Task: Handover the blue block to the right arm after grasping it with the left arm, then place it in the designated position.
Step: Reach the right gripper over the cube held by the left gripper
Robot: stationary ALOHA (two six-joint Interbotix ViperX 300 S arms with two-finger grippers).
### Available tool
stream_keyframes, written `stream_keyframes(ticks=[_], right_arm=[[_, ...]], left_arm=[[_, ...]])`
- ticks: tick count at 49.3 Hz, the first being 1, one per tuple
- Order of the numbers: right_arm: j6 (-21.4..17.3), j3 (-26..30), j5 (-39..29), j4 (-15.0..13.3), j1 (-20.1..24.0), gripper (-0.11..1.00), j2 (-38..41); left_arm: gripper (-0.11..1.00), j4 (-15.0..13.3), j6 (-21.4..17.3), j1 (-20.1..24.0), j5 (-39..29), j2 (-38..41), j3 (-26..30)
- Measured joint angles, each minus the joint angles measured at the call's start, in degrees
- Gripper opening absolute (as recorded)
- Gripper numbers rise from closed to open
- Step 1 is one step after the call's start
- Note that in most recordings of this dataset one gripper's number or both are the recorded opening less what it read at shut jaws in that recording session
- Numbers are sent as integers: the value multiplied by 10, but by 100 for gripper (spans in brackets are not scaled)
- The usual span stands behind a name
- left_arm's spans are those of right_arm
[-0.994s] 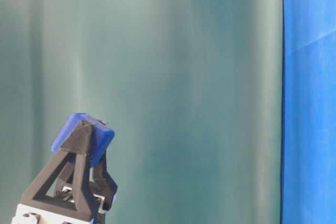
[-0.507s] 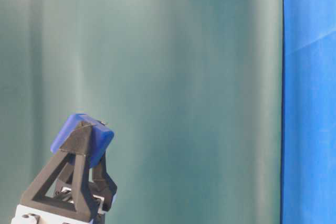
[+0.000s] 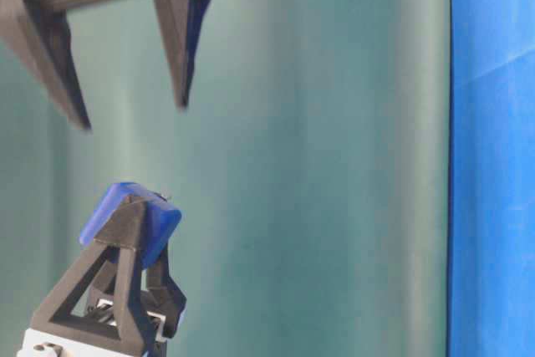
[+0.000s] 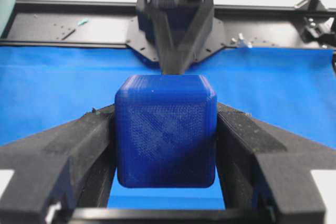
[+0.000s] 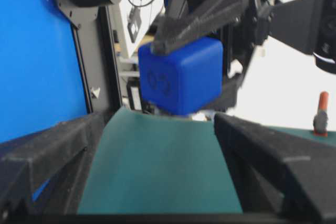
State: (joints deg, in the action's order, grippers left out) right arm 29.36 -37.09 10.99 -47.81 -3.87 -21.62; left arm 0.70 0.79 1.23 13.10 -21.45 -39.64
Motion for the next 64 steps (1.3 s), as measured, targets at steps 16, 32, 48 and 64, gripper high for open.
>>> stream_keyframes(ticks=[16, 32, 48, 64], right_arm=[[1, 86, 20, 0, 1, 96, 98], [1, 118, 22, 0, 0, 96, 124], [3, 118, 19, 0, 1, 92, 124], [0, 119, -4, 0, 4, 57, 125]], left_arm=[[46, 0, 0, 0, 0, 0, 0], [46, 0, 0, 0, 0, -2, -1], [46, 0, 2, 0, 0, -3, 0], [46, 0, 3, -3, 0, -3, -1]])
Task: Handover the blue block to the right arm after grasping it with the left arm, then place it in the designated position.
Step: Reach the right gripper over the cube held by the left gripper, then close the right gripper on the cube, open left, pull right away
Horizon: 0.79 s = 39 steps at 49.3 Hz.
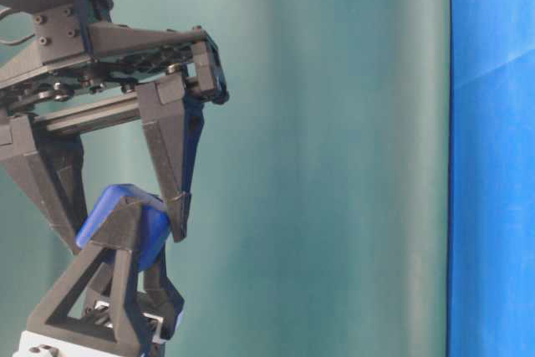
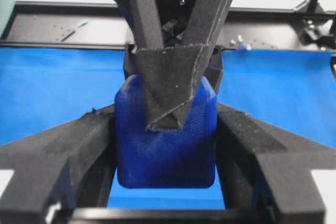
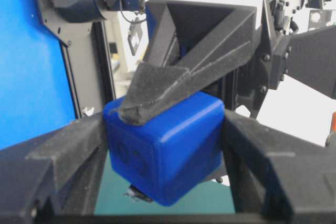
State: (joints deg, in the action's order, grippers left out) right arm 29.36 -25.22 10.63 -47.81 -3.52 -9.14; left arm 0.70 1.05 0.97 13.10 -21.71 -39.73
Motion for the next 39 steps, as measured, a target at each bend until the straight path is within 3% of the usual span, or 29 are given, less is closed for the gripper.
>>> stream_keyframes(ticks=[39], right_arm=[[0, 3, -16, 0, 2, 57, 0]], left_arm=[[48, -1, 1, -3, -11, 0, 1]])
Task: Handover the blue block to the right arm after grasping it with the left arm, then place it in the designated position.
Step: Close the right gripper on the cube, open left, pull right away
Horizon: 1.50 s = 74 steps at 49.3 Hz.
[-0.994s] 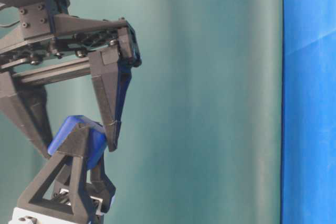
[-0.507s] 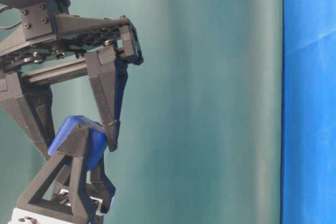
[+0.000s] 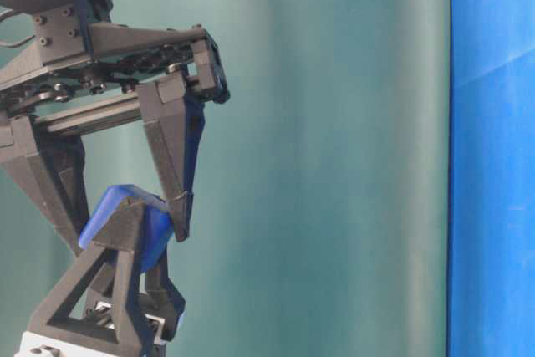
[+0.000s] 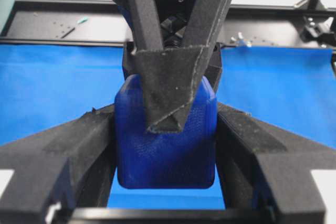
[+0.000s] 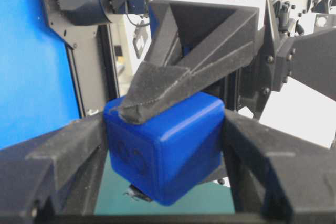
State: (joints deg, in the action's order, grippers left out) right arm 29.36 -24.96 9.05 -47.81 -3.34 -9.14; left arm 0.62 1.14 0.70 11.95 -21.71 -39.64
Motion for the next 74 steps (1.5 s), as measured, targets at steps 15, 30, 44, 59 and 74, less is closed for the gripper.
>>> stream_keyframes(ticks=[15, 30, 44, 59, 74], right_arm=[[-1, 0, 0, 0, -1, 57, 0], [-3, -1, -2, 0, -1, 57, -3], [-24, -44, -26, 0, 0, 57, -49], [-39, -98, -39, 0, 1, 57, -118], [-56, -117, -73, 0, 6, 57, -148]], left_arm=[[93, 0, -1, -6, -2, -1, -1], [93, -1, 0, -4, -2, -14, -18], [93, -1, -1, -3, -2, -46, -47], [93, -1, -1, 0, -7, -80, -65], [93, -1, -1, 1, -13, -92, -66]])
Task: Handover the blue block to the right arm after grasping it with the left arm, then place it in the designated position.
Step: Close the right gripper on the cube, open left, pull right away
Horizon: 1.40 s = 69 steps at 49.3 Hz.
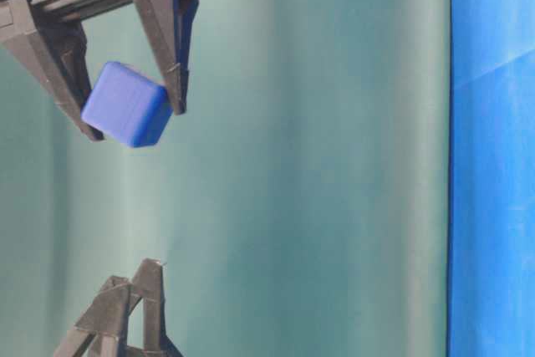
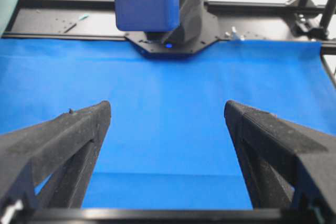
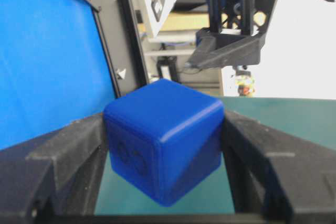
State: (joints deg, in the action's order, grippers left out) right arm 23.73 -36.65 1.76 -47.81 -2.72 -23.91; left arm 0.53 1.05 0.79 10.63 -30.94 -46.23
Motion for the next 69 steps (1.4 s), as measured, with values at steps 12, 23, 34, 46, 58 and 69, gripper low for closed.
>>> stream_keyframes(ticks=[12, 23, 34, 46, 58, 69], right_arm=[[-4, 0, -2, 8, 5, 57, 1], [-80, 0, -1, 83, 7, 57, 0], [-212, 0, -2, 137, 8, 57, 0], [-377, 0, -8, 148, 10, 57, 1], [-508, 0, -28, 149, 11, 57, 1], [-531, 0, -31, 149, 13, 57, 0]], left_arm=[[93, 0, 0, 4, 0, -1, 0], [93, 0, 0, 4, -2, -2, 1], [93, 0, -1, 4, -2, -2, 0], [93, 0, -1, 4, -2, -2, 0], [93, 0, -4, 4, -2, -3, 0], [93, 0, -5, 4, -2, -4, 0]])
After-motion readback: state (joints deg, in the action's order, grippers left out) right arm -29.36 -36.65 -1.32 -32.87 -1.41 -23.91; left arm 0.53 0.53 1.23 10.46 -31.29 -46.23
